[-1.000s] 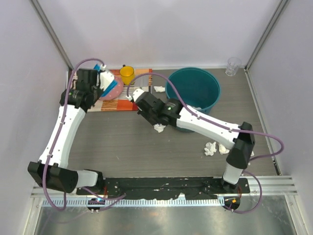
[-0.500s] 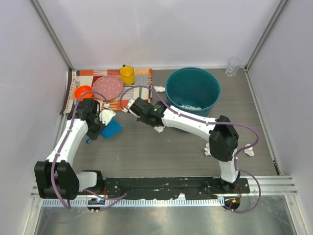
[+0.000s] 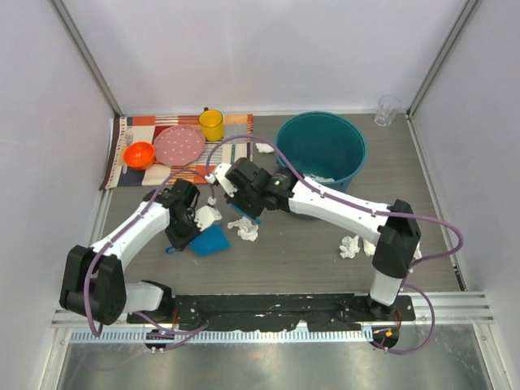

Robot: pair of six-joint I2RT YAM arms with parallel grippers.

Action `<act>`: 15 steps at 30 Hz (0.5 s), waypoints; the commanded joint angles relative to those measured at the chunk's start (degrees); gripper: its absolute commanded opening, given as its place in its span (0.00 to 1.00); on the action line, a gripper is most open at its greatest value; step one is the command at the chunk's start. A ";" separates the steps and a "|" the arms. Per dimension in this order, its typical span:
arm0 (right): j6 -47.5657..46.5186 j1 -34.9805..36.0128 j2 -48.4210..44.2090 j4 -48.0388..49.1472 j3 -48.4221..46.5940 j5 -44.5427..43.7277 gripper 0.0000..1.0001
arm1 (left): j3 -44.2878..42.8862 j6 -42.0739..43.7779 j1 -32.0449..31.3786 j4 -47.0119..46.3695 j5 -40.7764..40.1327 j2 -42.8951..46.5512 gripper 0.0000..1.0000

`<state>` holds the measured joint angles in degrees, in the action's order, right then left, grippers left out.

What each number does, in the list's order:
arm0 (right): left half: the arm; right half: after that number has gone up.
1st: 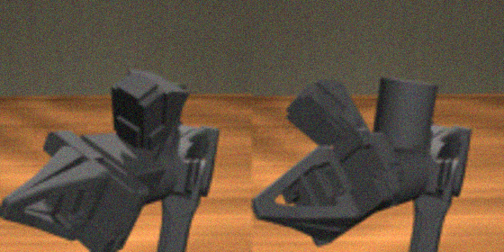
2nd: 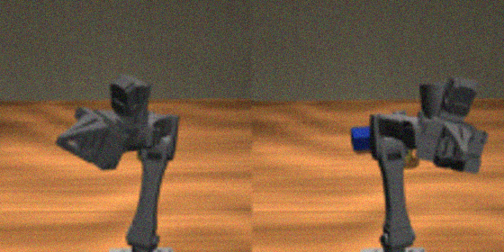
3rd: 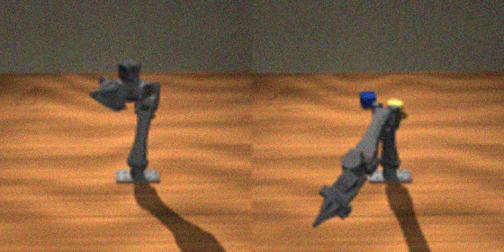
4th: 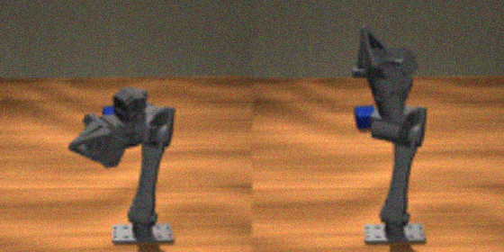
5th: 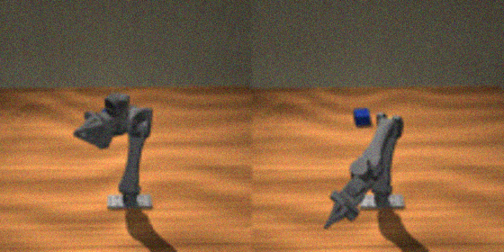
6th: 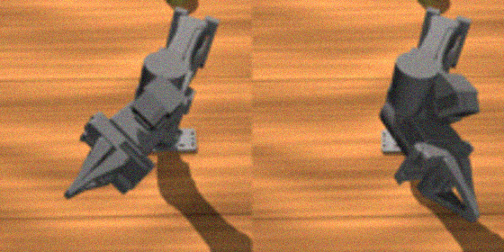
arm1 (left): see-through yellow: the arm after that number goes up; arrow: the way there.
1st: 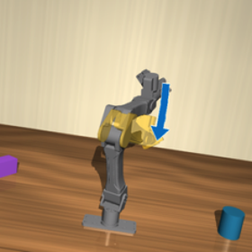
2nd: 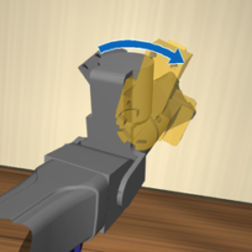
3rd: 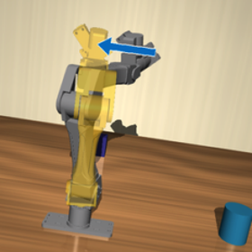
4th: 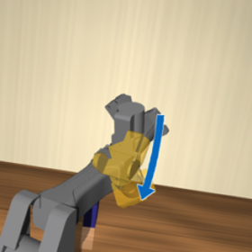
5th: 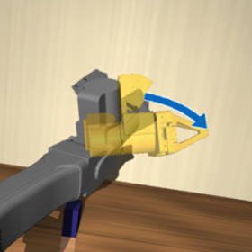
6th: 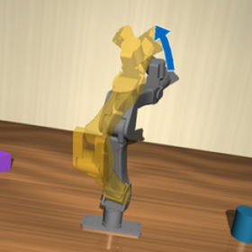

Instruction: Sweep away the paper scraps from the table

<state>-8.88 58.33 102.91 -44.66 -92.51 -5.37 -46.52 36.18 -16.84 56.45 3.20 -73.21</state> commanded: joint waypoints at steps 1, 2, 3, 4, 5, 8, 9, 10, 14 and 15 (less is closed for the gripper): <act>8.78 0.12 -5.18 -0.15 -5.22 -4.79 0.01 | -1.11 -1.03 -1.88 -1.25 -1.97 -2.11 0.00; 10.36 0.12 -5.35 -1.12 -6.53 -6.74 0.01 | -1.64 -0.94 -2.05 -1.08 -2.06 -3.07 0.00; 11.51 0.12 -5.53 -2.87 -6.98 -8.50 0.01 | -1.82 -0.94 -2.23 -0.90 -2.06 -3.25 0.00; 12.57 0.21 -5.53 -3.84 -7.24 -10.26 0.01 | -1.99 -0.94 -3.10 -0.81 -2.06 -3.60 0.00; 15.45 0.12 -5.62 -4.72 -7.33 -14.63 0.01 | -1.91 -1.11 -3.72 -0.81 -2.15 -3.78 0.00; 21.16 0.56 -5.53 -7.71 -4.89 -21.94 0.01 | -2.17 -1.99 -6.79 -1.51 -2.68 -4.92 0.00; 22.49 0.65 -5.62 -7.98 -3.83 -22.23 0.01 | -2.34 -2.26 -7.32 -1.95 -4.33 -5.36 0.00; 23.90 0.74 -5.62 -7.72 -2.69 -21.71 0.01 | -2.69 -2.43 -7.94 -2.21 -4.34 -6.50 0.00; 27.69 0.65 -6.23 -3.17 4.94 -17.32 0.01 | -4.10 -3.14 -8.30 -3.27 -4.34 -8.96 0.00; 28.82 0.74 -6.49 -1.67 6.19 -15.40 0.01 | -4.19 -3.22 -8.38 -3.62 -4.26 -9.32 0.00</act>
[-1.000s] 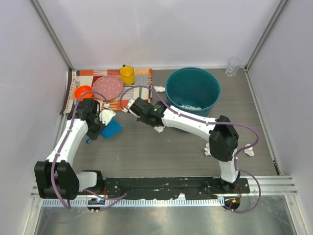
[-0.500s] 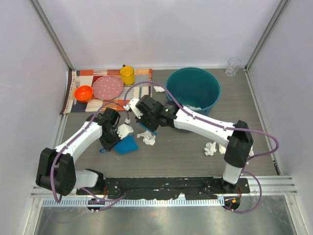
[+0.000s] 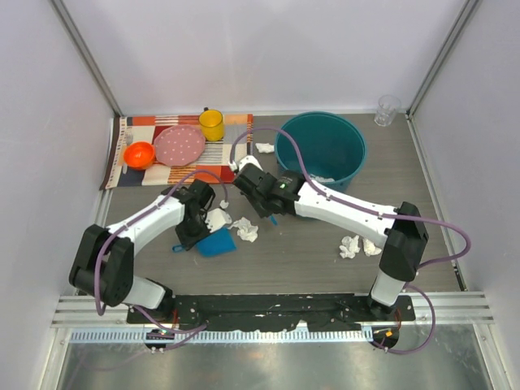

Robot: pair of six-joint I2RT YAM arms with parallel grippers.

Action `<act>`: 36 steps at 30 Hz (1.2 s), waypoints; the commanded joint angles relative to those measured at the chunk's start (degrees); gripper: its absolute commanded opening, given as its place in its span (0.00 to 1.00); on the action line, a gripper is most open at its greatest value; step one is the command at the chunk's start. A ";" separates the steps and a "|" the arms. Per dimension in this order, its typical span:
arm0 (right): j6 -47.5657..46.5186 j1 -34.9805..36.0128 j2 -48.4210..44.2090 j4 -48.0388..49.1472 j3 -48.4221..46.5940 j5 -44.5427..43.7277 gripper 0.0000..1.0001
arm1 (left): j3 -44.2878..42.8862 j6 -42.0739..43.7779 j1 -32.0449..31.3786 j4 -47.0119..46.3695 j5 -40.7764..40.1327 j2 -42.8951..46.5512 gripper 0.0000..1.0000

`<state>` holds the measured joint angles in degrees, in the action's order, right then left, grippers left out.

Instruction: Sweep away the paper scraps from the table

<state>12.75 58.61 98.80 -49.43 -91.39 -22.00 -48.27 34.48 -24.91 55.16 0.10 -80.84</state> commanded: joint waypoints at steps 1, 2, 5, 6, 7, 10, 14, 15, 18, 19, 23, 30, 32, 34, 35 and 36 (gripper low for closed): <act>7.72 0.45 -2.74 4.68 6.22 3.00 0.01 | -2.44 -1.52 -0.41 -2.42 -1.15 -2.21 0.00; 8.33 0.45 -2.83 7.83 8.14 4.67 0.01 | -2.53 -1.52 -0.49 -2.51 -1.15 -2.39 0.00; 10.71 0.45 -1.78 13.54 10.53 11.61 0.01 | -2.62 -1.52 -0.49 -2.77 -0.71 -2.57 0.00; 11.06 0.45 -1.34 14.96 10.80 13.54 0.01 | -2.62 -1.61 -0.58 -3.03 -0.63 -2.57 0.00; 11.85 0.45 -0.81 16.28 10.89 16.69 0.01 | -2.53 -1.70 -0.58 -3.12 -0.54 -2.48 0.00; 12.99 0.45 0.77 21.12 9.92 23.72 0.01 | -2.27 -1.78 -0.58 -3.65 -0.36 -2.04 0.00; 14.84 0.45 1.13 28.92 9.30 31.20 0.01 | -1.83 -2.05 -0.67 -4.70 -1.15 -2.04 0.00; 15.02 0.63 0.69 29.82 9.48 32.27 0.01 | -1.65 -2.05 -0.58 -5.40 -1.41 -2.04 0.00; 14.76 0.63 -0.62 30.36 10.09 32.46 0.01 | -1.21 -2.84 -0.58 -7.16 -2.21 -2.13 0.00; 14.50 0.63 -1.07 29.92 10.27 31.76 0.01 | -1.21 -2.93 -0.58 -7.52 -1.95 -2.04 0.00; 12.65 0.10 -3.26 24.14 10.36 24.56 0.01 | -0.60 -3.01 -0.06 -8.75 1.91 -0.99 0.00; 6.15 -2.18 -2.66 14.37 7.82 4.61 0.01 | 1.25 -3.37 4.60 -11.55 7.20 1.03 0.00; 4.04 -3.50 -1.17 14.10 6.50 2.93 0.01 | 2.39 -3.02 4.69 -13.22 8.33 1.21 0.00; 2.55 -5.25 -0.11 14.27 4.83 1.62 0.01 | 2.57 -3.71 4.69 -13.76 8.86 0.86 0.00; 2.10 -5.78 1.29 14.19 4.04 0.91 0.01 | 2.39 -3.80 4.60 -14.02 8.95 0.25 0.00; 1.66 -6.31 1.91 14.19 3.42 0.12 0.01 | 2.39 -3.89 4.69 -14.11 8.87 -0.11 0.00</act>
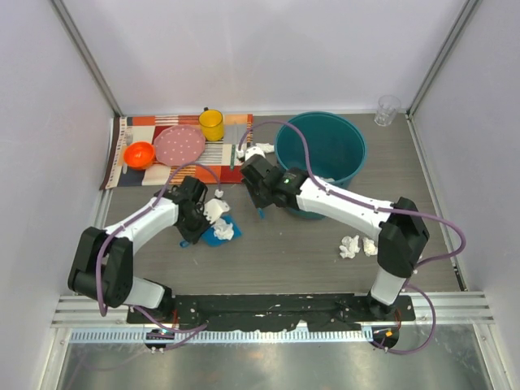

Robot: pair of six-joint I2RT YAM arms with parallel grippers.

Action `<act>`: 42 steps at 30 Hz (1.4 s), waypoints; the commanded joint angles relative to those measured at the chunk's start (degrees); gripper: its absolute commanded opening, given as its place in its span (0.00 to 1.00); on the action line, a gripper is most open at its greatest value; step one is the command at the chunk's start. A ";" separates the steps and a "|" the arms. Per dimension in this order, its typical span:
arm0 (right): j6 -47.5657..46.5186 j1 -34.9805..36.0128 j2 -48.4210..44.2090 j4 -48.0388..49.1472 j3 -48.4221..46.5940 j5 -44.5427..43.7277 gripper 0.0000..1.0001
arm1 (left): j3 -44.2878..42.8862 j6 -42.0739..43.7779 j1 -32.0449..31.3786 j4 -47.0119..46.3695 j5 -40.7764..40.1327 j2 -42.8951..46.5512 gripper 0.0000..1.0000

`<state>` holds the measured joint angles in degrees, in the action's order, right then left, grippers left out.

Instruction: Sweep away the paper scraps from the table

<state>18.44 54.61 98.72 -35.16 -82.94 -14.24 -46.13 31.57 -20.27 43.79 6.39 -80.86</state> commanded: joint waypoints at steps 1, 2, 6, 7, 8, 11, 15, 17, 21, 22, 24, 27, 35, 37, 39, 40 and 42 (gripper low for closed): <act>-4.98 -2.84 2.70 -0.17 -6.17 -9.12 0.01 | 0.25 -1.07 -0.03 -2.83 2.40 -0.35 0.00; -5.42 -3.19 3.40 -0.18 -6.53 -9.75 0.01 | 0.25 -0.90 -0.03 -3.01 2.05 -0.96 0.00; -6.66 -6.35 6.04 0.18 -8.03 -12.03 0.01 | 0.34 -1.07 -0.03 -3.45 1.17 -0.97 0.00; -7.01 -7.05 6.48 0.18 -8.47 -13.00 0.01 | 0.25 -1.07 0.06 -3.54 1.34 -0.79 0.00; -7.62 -7.93 7.01 0.18 -8.56 -14.92 0.01 | 0.25 -1.25 0.06 -3.80 1.60 -0.70 0.00; -9.03 -8.90 7.98 0.18 -8.38 -19.22 0.01 | -0.01 -1.34 -0.03 -3.54 1.34 -0.61 0.00; -9.73 -10.66 6.84 0.09 -5.23 -22.84 0.01 | 0.42 -0.99 0.06 -3.80 0.03 -0.35 0.00; -9.91 -12.06 5.53 0.18 -3.82 -23.03 0.01 | 0.51 -0.90 0.06 -3.80 0.02 -0.26 0.00; -10.70 -16.19 3.94 1.49 -0.74 -21.28 0.01 | -0.10 -0.90 0.15 -3.89 0.20 -0.53 0.00; -11.83 -16.55 3.85 2.10 -0.65 -19.88 0.01 | -0.28 -0.99 0.15 -3.98 0.20 -0.61 0.00; -13.42 -16.90 4.20 2.81 -1.34 -18.37 0.01 | -0.71 -1.07 0.15 -3.89 0.20 -1.05 0.00; -17.19 -17.34 5.26 5.97 -3.36 -16.26 0.01 | -0.98 -1.07 0.15 -3.89 0.11 -1.23 0.00; -25.54 -19.27 18.07 12.92 -18.56 -20.64 0.01 | -0.81 -1.25 0.23 -3.89 0.20 -0.70 0.00; -26.87 -19.71 23.43 13.10 -24.62 -21.79 0.01 | -0.63 -1.16 0.32 -3.98 0.20 -0.44 0.00; -29.14 -20.42 28.17 12.66 -31.02 -22.67 0.01 | -0.63 -1.16 0.41 -3.98 0.20 -0.35 0.00; -30.38 -20.68 29.76 12.66 -32.88 -22.50 0.01 | -0.63 -1.08 0.50 -3.98 0.20 -0.35 0.00; -34.93 -21.12 32.40 12.92 -37.79 -21.63 0.01 | -0.63 -1.16 0.50 -3.98 0.28 -0.26 0.00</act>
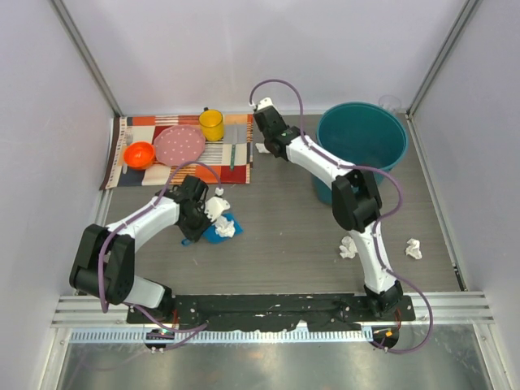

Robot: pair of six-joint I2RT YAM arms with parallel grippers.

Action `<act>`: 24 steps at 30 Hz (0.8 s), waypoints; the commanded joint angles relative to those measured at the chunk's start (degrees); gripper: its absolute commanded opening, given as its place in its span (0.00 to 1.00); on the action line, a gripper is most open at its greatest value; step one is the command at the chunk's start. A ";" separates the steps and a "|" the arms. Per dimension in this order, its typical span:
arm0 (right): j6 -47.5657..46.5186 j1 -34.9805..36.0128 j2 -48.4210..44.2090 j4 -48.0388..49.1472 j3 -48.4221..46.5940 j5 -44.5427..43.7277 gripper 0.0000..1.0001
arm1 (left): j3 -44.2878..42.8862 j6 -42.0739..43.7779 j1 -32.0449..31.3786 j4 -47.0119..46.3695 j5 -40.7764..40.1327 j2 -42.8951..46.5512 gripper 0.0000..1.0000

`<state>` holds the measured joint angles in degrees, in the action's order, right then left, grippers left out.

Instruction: Sweep away the paper scraps from the table

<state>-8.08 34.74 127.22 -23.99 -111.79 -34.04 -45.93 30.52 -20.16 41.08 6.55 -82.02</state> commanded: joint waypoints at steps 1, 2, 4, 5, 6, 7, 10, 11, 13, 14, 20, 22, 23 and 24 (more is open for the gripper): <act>-10.54 -1.34 6.35 1.84 -10.11 -0.77 0.01 | -0.91 -0.03 0.39 -1.44 0.22 0.98 0.00; -12.47 -1.34 7.16 2.19 -11.60 0.54 0.01 | -1.00 0.06 0.39 -1.35 0.31 0.98 0.00; -17.31 -1.43 9.18 2.98 -12.75 4.84 0.01 | -1.09 0.24 0.39 -1.09 0.40 0.72 0.00; -18.72 -1.43 9.45 2.81 -13.36 7.30 0.01 | -1.26 0.15 0.39 -1.09 0.40 0.63 0.00; -21.08 -1.61 9.63 2.11 -13.37 13.76 0.01 | -1.35 0.32 0.39 -0.92 0.40 0.54 0.00; -22.50 -1.52 9.37 1.49 -13.37 17.66 0.01 | -1.44 0.41 0.39 -0.83 0.40 0.37 0.00; -25.49 -1.52 8.58 -1.40 -12.49 29.59 0.01 | -1.53 0.24 0.39 -0.83 0.40 0.45 0.00; -26.02 -1.43 7.79 -2.28 -11.79 32.61 0.01 | -1.53 0.24 0.39 -0.74 0.48 0.54 0.00; -27.77 -1.08 6.56 -4.04 -10.13 37.80 0.01 | -1.44 0.41 0.39 -0.83 0.40 0.89 0.00; -28.83 -0.91 4.99 -4.57 -7.42 38.00 0.01 | -1.35 0.33 0.47 -0.74 0.31 0.98 0.00; -34.10 4.80 -3.27 -5.64 8.84 28.96 0.01 | -1.35 0.41 0.39 -0.91 0.31 0.72 0.00; -35.95 8.56 -6.62 -3.10 18.99 25.97 0.01 | -1.70 0.50 0.39 -0.74 0.22 0.46 0.00; -37.00 9.81 -8.11 -0.91 22.02 23.52 0.01 | -1.88 0.50 0.39 -0.65 -0.13 0.28 0.00; -36.84 10.95 -11.08 -0.10 24.57 22.54 0.01 | -2.05 0.50 0.39 -0.48 -0.13 0.11 0.00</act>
<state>-41.91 39.46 122.80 -22.50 -98.17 -8.05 -45.95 30.55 -20.12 40.93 6.52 -82.02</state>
